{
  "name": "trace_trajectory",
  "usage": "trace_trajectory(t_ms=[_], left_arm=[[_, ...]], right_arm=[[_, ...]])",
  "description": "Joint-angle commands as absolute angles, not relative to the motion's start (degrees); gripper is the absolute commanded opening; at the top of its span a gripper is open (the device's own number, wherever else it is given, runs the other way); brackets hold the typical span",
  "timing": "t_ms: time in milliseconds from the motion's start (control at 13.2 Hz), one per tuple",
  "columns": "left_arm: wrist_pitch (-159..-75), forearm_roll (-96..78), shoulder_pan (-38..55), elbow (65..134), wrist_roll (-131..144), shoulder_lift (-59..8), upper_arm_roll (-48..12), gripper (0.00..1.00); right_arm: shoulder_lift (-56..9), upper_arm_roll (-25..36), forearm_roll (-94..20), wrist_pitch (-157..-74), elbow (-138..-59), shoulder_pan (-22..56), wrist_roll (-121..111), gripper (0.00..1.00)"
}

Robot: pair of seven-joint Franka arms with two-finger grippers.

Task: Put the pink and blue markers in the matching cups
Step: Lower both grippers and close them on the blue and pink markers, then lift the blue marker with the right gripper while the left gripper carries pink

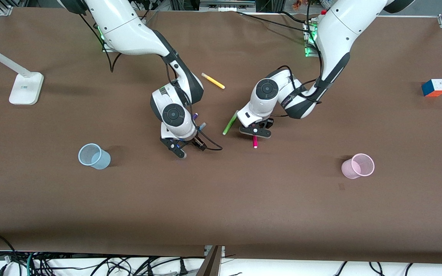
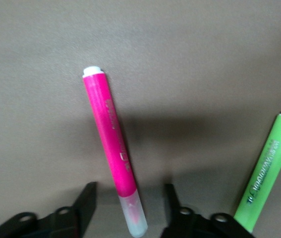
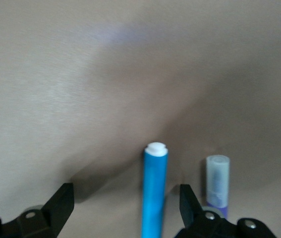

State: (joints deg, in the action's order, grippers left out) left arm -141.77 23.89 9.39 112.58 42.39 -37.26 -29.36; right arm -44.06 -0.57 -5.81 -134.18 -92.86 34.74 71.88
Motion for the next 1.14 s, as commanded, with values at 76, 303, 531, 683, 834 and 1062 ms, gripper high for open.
trace_trajectory(t_ms=[76, 303, 531, 683, 834, 1062], left_arm=[[-139.41, 25.4, 9.05, 112.24, 43.33, -37.09, -30.5, 0.02], [-129.42, 25.4, 6.78, 111.36, 42.89, -34.38, -32.42, 0.0], [-113.88, 25.31, 4.48, 105.94, 37.92, -32.52, -34.98, 0.0], [-100.17, 24.7, 4.05, 99.44, 28.79, -32.43, -34.89, 0.0], [-90.14, 24.7, 2.82, 94.59, 19.12, -32.43, -34.63, 0.0], [-79.66, 25.4, -0.51, 89.66, 5.23, -32.17, -33.93, 0.0]], right_arm=[[-44.03, -0.44, -6.59, -132.8, -92.72, 34.72, 70.75, 0.44], [-43.77, -0.44, -6.68, -132.98, -92.37, 34.63, 69.35, 0.0], [-43.68, -0.44, -6.68, -132.89, -92.29, 34.02, 68.82, 0.0], [-43.59, -0.44, -6.77, -132.72, -92.37, 33.58, 67.07, 0.0], [-42.98, -0.44, -6.94, -132.11, -92.2, 32.7, 66.1, 0.0], [-39.13, -0.35, -11.58, -123.26, -90.1, 29.28, 59.27, 0.0]])
